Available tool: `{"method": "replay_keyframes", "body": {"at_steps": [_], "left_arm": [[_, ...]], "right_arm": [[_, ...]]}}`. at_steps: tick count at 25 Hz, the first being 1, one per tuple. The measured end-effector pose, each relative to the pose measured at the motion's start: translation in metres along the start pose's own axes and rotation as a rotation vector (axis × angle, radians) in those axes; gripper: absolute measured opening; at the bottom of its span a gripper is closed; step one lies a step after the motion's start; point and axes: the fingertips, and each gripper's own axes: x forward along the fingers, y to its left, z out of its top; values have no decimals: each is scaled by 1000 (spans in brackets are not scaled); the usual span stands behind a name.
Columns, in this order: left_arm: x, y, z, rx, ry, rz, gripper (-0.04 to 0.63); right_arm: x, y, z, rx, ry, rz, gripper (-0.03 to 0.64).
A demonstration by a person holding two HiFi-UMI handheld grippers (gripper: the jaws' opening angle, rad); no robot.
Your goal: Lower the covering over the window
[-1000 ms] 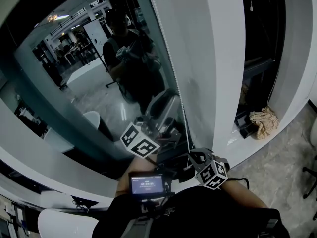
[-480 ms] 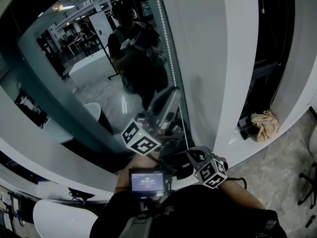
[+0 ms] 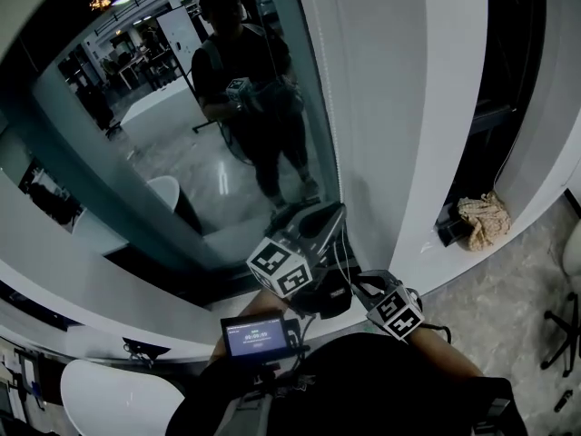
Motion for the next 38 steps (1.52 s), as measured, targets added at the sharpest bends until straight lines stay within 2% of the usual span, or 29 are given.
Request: {"method": "replay_keyframes", "body": {"at_steps": [2, 3, 5, 7, 11, 15, 19, 23, 27, 30, 33, 36, 38], "left_arm": [[-15, 5, -54, -22, 97, 32, 12], [-24, 6, -78, -43, 142, 53, 12], [-41, 5, -120, -80, 226, 87, 12], [-56, -3, -161, -86, 317, 100, 12], [-87, -25, -248, -84, 508, 92, 12], [-117, -61, -305, -155, 648, 53, 12], [-136, -85, -340, -168, 738, 21, 14], [-156, -83, -367, -173, 822, 47, 14], [-158, -72, -373, -162, 850, 47, 13], [-154, -71, -373, -156, 865, 23, 13], [-153, -73, -373, -180, 857, 25, 12], [-151, -73, -369, -199, 844, 39, 14], [-153, -73, -369, -209, 854, 37, 14]], "right_arm": [[-15, -12, 27, 122, -150, -26, 51], [-25, -16, 45, 150, -226, -40, 55], [-46, -22, 83, 153, -358, -72, 54], [-63, -26, 119, 128, -455, -96, 54], [-83, -35, 176, 96, -564, -138, 69], [-98, -43, 220, 78, -643, -152, 71], [-123, -39, 264, 25, -723, -129, 71], [-155, -36, 306, -58, -793, -110, 71], [-168, -33, 337, -160, -814, -88, 64], [-169, -35, 362, -184, -835, -51, 55], [-163, -37, 362, -188, -777, -49, 47], [-169, -41, 360, -195, -776, -56, 6], [-170, -43, 361, -201, -779, -35, 9]]}}
